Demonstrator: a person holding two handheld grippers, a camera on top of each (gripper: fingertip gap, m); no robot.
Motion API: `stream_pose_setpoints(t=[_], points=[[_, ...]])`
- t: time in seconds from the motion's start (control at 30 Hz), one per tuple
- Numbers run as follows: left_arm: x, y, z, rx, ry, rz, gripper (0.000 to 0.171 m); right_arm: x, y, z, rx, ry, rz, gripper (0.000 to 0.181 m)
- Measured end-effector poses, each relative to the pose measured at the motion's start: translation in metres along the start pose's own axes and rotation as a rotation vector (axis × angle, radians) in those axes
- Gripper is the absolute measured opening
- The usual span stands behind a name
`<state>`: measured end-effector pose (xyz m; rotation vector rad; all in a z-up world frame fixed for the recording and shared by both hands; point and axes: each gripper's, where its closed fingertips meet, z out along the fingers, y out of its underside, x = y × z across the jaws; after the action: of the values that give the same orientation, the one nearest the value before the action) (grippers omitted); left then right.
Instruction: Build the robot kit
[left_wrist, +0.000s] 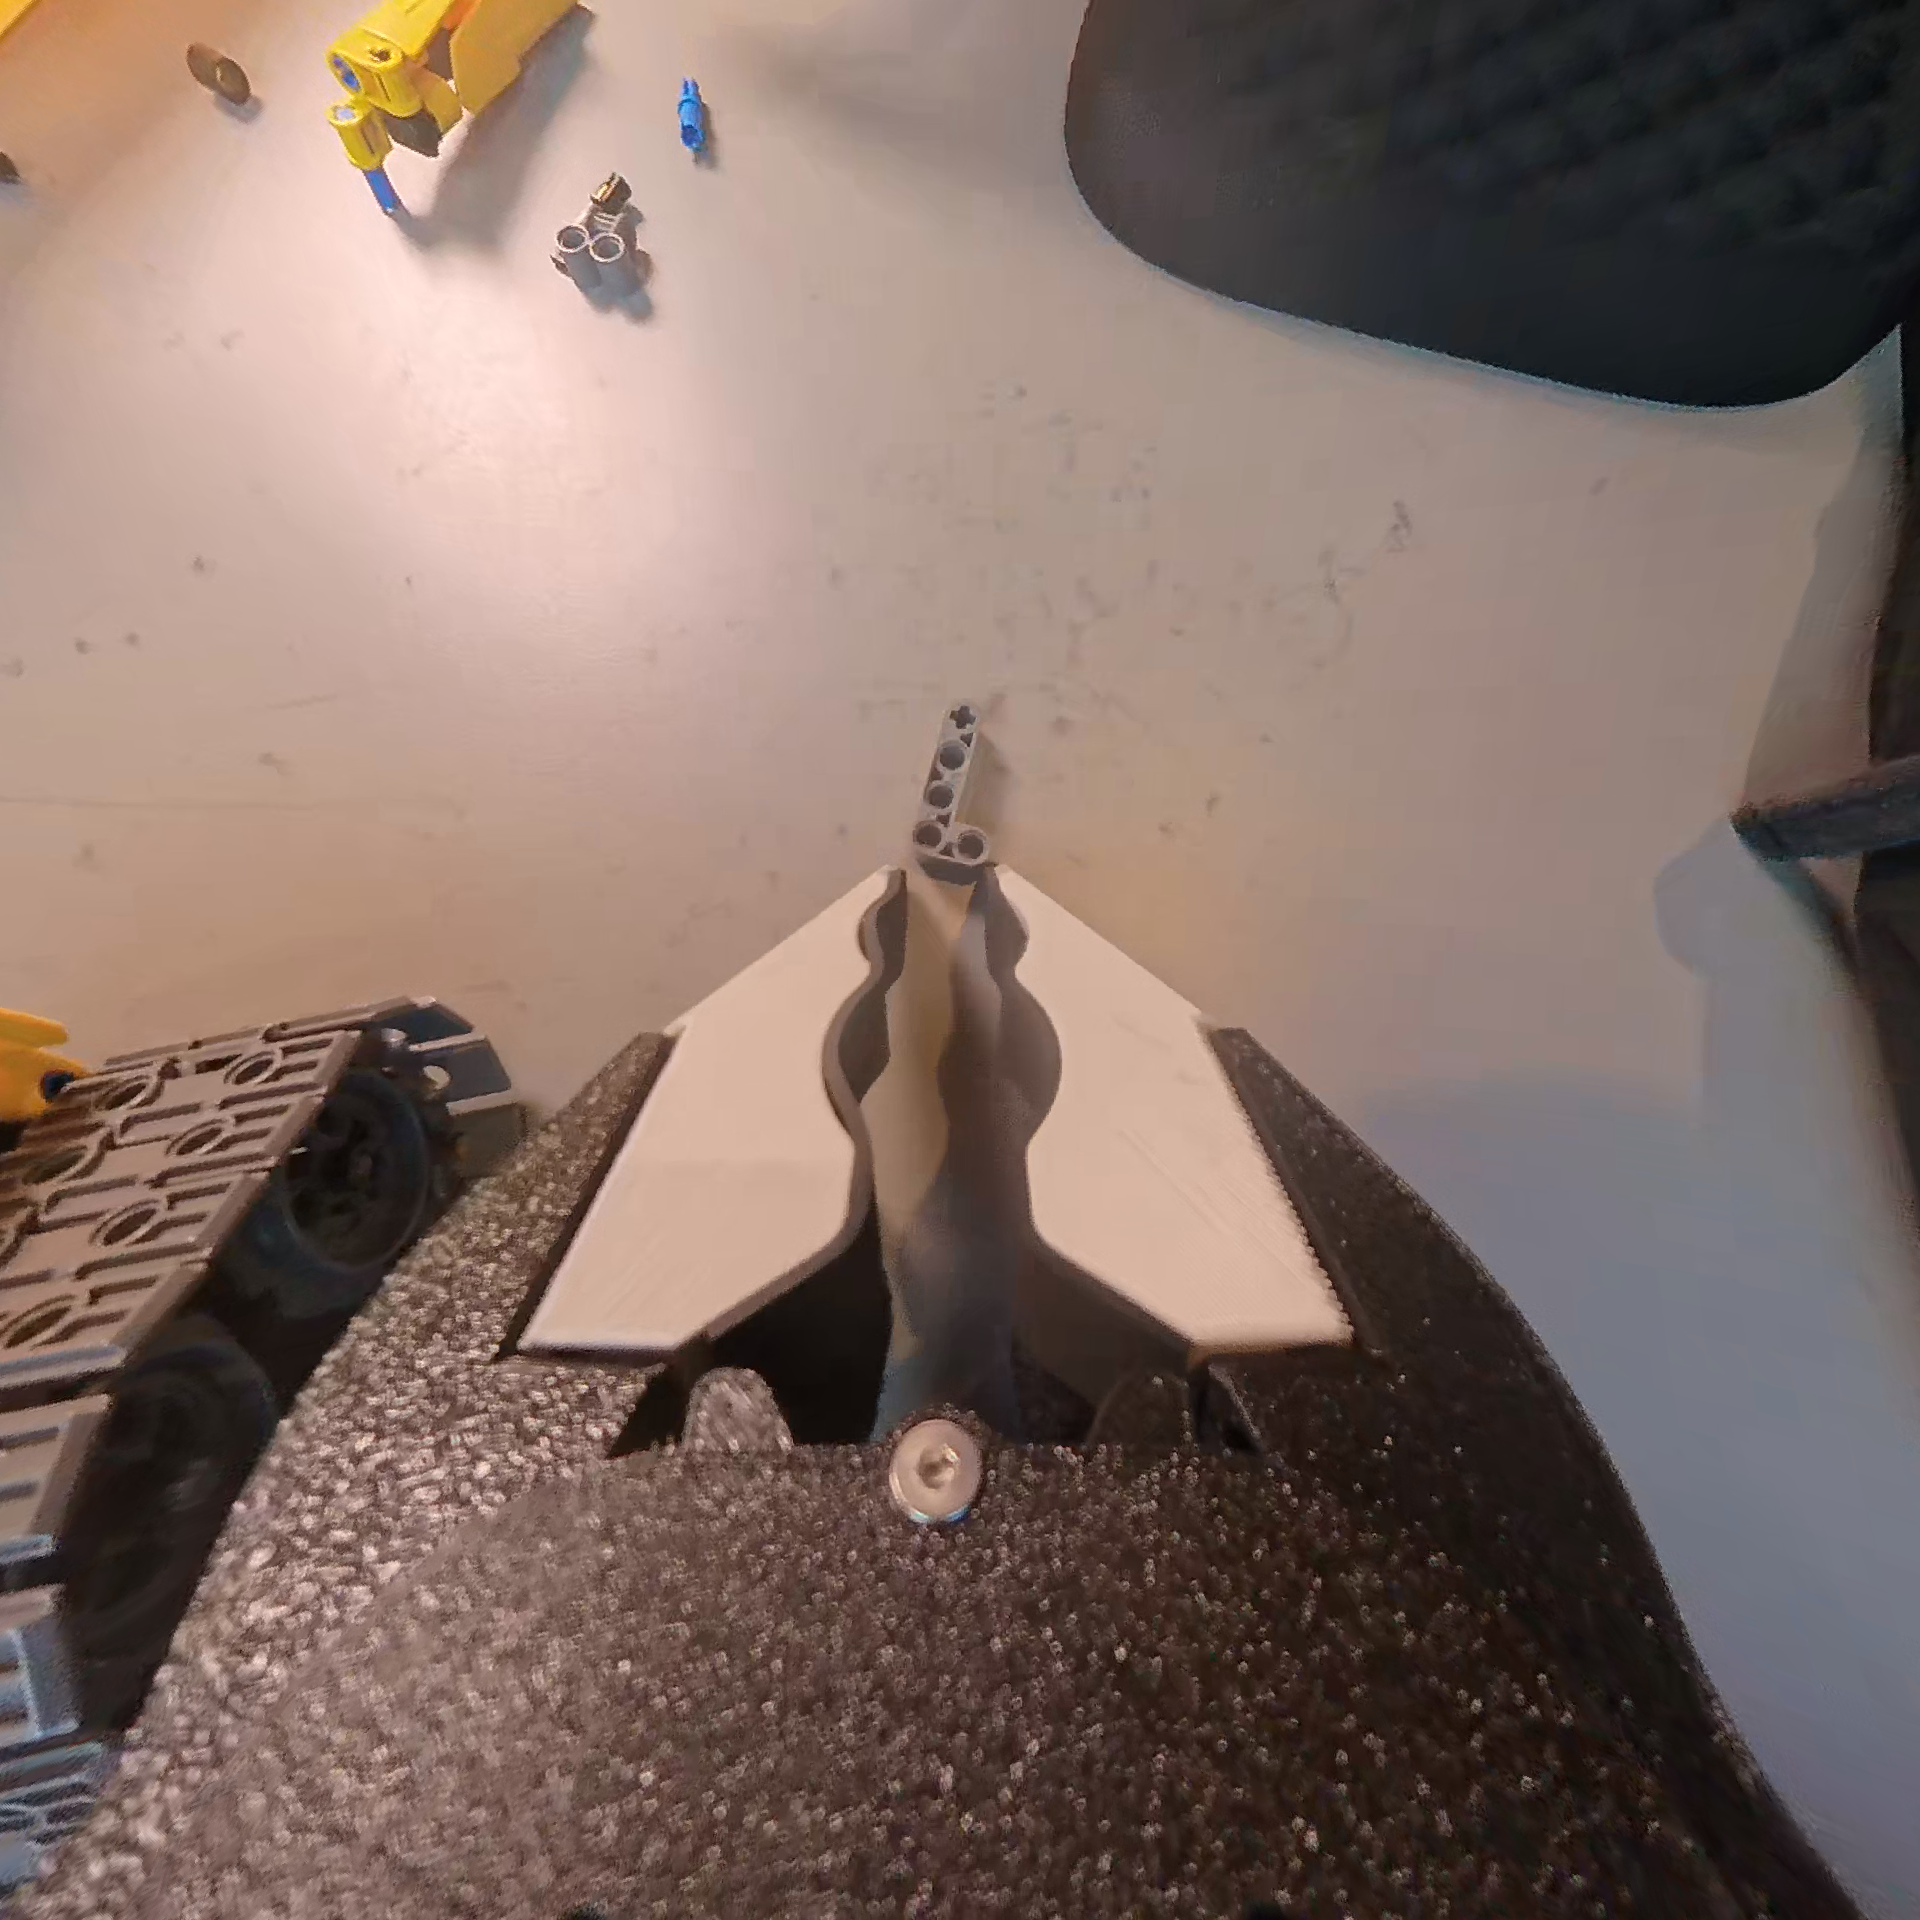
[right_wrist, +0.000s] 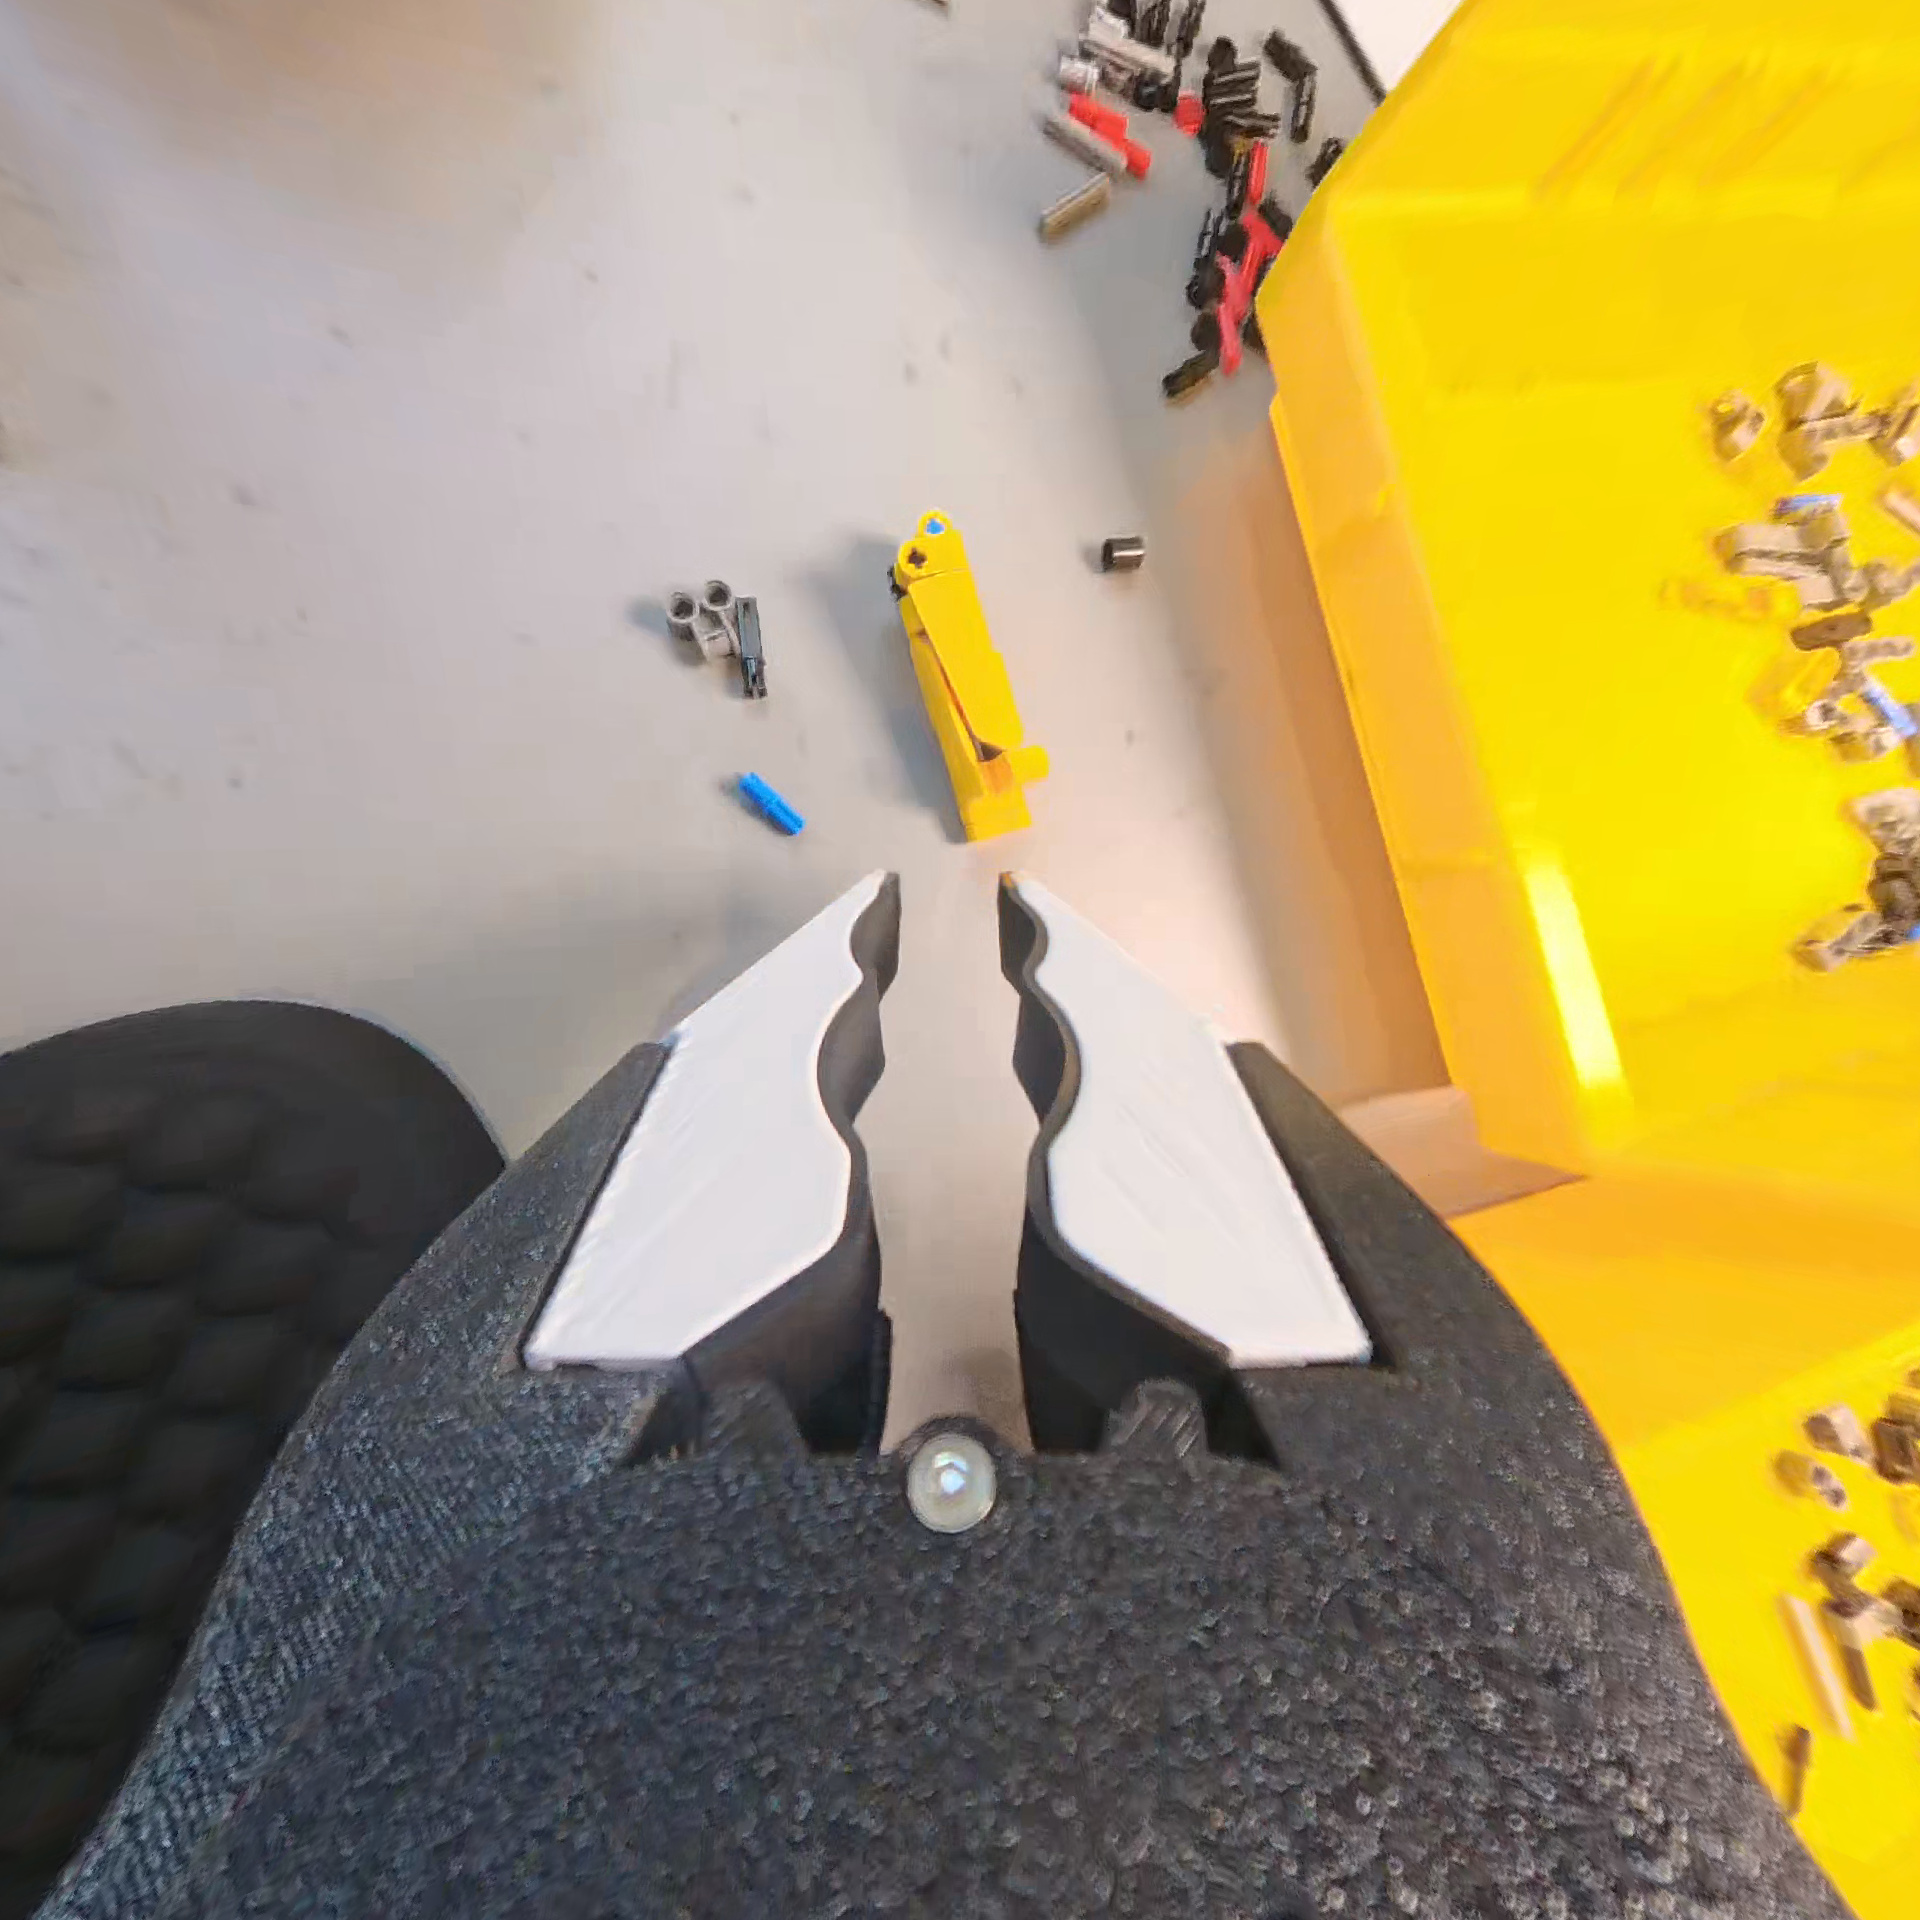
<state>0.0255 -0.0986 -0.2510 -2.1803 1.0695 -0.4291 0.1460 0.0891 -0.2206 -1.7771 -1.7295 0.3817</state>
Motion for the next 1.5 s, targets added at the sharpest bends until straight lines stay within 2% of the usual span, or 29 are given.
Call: stream_pose_setpoints(t=[0.17, 0.3, 0.47, 0.67, 0.8, 0.93, 1.1, 1.27, 1.37, 1.5], points=[[0.001, 0.000, 0.000, 0.002, 0.014, -0.002, 0.009, -0.026, 0.006, 0.012, -0.017, -0.094, -0.023, 0.019], [0.004, -0.002, -0.002, 0.017, 0.037, -0.009, 0.012, -0.039, -0.008, 0.021, 0.034, -0.154, -0.017, 0.018], [0.004, -0.006, -0.005, 0.050, 0.057, -0.026, 0.023, -0.042, -0.027, 0.038, 0.035, -0.165, -0.036, 0.017], [0.003, -0.009, -0.009, 0.084, 0.060, -0.040, 0.025, -0.045, -0.028, 0.048, -0.006, -0.209, -0.031, 0.005], [0.002, -0.007, -0.006, 0.062, 0.048, -0.042, 0.028, -0.042, -0.026, 0.041, -0.002, -0.186, -0.043, 0.004], [-0.001, -0.004, -0.003, 0.034, 0.031, -0.046, 0.032, -0.045, -0.038, 0.017, 0.085, -0.162, -0.023, 0.004], [-0.004, -0.004, 0.005, -0.024, 0.001, 0.003, 0.036, -0.081, -0.059, -0.001, 0.170, -0.266, -0.057, 0.004], [0.001, -0.007, 0.007, -0.029, 0.008, 0.052, 0.025, -0.118, -0.065, 0.003, 0.165, -0.336, -0.154, 0.004], [0.005, -0.007, 0.007, -0.031, -0.011, 0.065, 0.015, -0.127, -0.066, 0.008, 0.159, -0.357, -0.157, 0.004], [0.005, -0.006, 0.007, -0.044, -0.060, 0.036, 0.015, -0.135, -0.070, 0.010, 0.153, -0.370, -0.151, 0.004]])
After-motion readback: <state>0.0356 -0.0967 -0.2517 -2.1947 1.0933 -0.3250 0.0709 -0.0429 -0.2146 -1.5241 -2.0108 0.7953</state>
